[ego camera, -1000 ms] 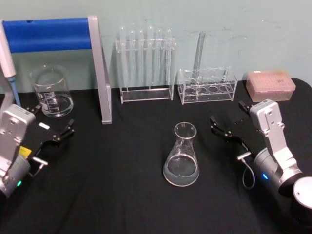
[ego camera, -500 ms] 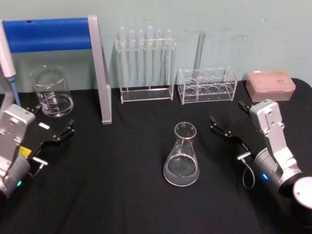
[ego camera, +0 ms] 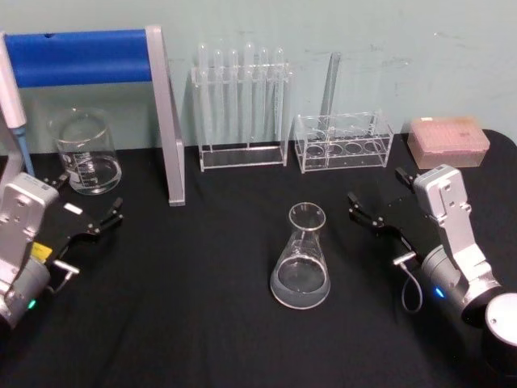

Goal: Grasp the erlenmeyer flask with one hand, shake it three times, then place it back.

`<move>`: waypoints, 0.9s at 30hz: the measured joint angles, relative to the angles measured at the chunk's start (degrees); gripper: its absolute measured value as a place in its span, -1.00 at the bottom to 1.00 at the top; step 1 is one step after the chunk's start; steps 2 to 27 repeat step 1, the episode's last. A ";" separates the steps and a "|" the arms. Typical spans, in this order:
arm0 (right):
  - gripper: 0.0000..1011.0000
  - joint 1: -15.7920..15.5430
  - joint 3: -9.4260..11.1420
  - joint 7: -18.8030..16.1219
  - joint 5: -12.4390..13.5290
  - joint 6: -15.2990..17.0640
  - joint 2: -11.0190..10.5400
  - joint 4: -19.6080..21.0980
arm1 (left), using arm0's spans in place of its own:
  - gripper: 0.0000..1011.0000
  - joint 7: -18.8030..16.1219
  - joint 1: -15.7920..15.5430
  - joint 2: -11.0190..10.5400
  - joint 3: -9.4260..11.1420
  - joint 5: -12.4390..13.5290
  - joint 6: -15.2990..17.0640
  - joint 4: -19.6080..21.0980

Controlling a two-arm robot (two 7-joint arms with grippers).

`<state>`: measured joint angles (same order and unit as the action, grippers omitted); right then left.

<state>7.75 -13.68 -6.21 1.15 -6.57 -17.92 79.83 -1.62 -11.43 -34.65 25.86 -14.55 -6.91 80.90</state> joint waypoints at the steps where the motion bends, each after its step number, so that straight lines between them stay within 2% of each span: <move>1: 0.98 0.00 0.00 0.00 0.00 0.00 0.00 0.00 | 0.98 0.00 0.00 0.00 0.00 0.00 0.00 0.00; 27: 0.98 0.00 0.00 0.00 0.00 0.00 0.00 0.00 | 0.98 0.00 0.00 0.00 0.00 0.00 0.00 0.00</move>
